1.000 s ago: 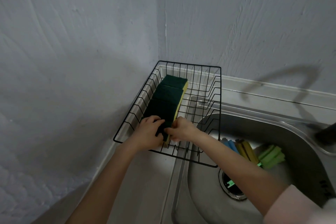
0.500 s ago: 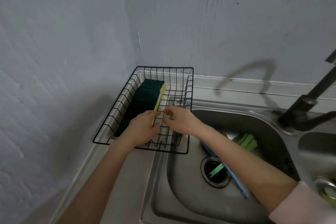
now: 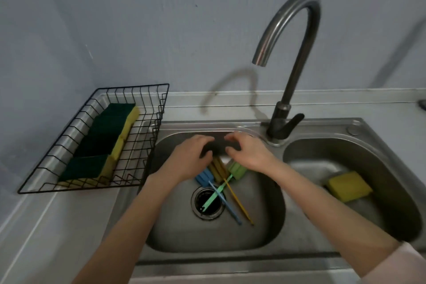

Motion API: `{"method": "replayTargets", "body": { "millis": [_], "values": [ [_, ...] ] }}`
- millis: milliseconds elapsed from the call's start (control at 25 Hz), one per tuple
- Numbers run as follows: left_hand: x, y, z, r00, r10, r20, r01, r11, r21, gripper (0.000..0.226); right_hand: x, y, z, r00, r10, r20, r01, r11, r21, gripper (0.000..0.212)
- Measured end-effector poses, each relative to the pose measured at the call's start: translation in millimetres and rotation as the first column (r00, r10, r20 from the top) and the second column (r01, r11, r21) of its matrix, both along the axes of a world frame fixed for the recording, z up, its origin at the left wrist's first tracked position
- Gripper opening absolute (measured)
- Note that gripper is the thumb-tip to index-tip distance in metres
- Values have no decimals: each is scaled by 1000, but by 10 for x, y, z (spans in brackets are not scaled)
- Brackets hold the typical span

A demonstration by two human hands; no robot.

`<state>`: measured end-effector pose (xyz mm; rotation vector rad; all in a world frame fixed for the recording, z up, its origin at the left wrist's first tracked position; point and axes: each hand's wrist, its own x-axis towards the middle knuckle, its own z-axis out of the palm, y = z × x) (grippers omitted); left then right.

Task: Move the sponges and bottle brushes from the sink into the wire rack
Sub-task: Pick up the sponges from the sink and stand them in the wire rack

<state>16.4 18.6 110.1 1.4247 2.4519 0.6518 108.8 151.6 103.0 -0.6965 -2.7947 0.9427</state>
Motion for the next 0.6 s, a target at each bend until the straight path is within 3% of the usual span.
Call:
{"method": "replayTargets", "body": {
  "millis": [280,600],
  "values": [
    [744,785,-220,996,-70,54,74,995,-72,43,929,823,-240,990,-119,80,120,993,-15,40],
    [1498,1642,-618,975,-187,115,209,953,-219,47,1651,1783,-790,944,-169,284,172,985,17,47]
  ]
}}
